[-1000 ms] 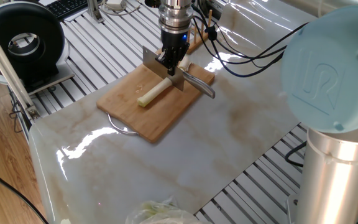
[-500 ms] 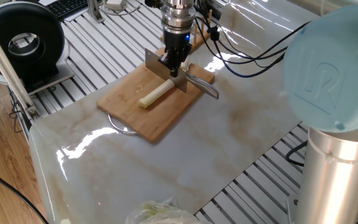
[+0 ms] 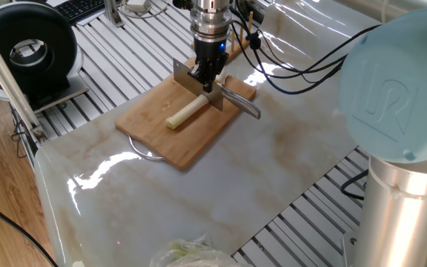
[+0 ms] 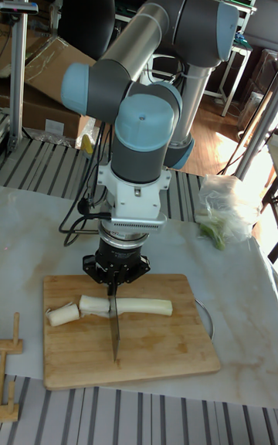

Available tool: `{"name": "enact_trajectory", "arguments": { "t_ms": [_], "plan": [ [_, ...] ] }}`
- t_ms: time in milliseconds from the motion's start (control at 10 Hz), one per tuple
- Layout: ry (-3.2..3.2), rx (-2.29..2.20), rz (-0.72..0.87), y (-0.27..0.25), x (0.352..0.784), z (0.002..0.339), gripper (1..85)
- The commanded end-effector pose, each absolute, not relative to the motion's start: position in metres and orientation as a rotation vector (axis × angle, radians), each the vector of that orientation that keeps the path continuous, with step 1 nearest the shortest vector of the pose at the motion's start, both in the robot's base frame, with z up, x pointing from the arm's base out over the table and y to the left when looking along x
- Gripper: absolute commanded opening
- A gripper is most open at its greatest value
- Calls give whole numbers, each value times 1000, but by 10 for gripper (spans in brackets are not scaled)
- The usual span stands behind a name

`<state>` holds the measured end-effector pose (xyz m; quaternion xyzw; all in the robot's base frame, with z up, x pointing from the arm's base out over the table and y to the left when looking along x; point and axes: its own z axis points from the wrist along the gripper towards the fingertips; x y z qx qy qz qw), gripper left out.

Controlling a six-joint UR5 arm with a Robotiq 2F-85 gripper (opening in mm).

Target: Chop the scallions

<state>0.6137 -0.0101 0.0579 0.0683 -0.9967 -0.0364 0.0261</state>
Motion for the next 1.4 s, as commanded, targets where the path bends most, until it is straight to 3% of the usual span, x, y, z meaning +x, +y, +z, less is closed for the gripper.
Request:
{"name": "enact_trajectory", "arguments": {
  "t_ms": [0,500,1300],
  "plan": [
    [-3056,212,-127,-11,610,61,13],
    [-3048,190,-124,-6,616,52,13],
    [-3033,172,-103,-9,613,65,13]
  ]
}}
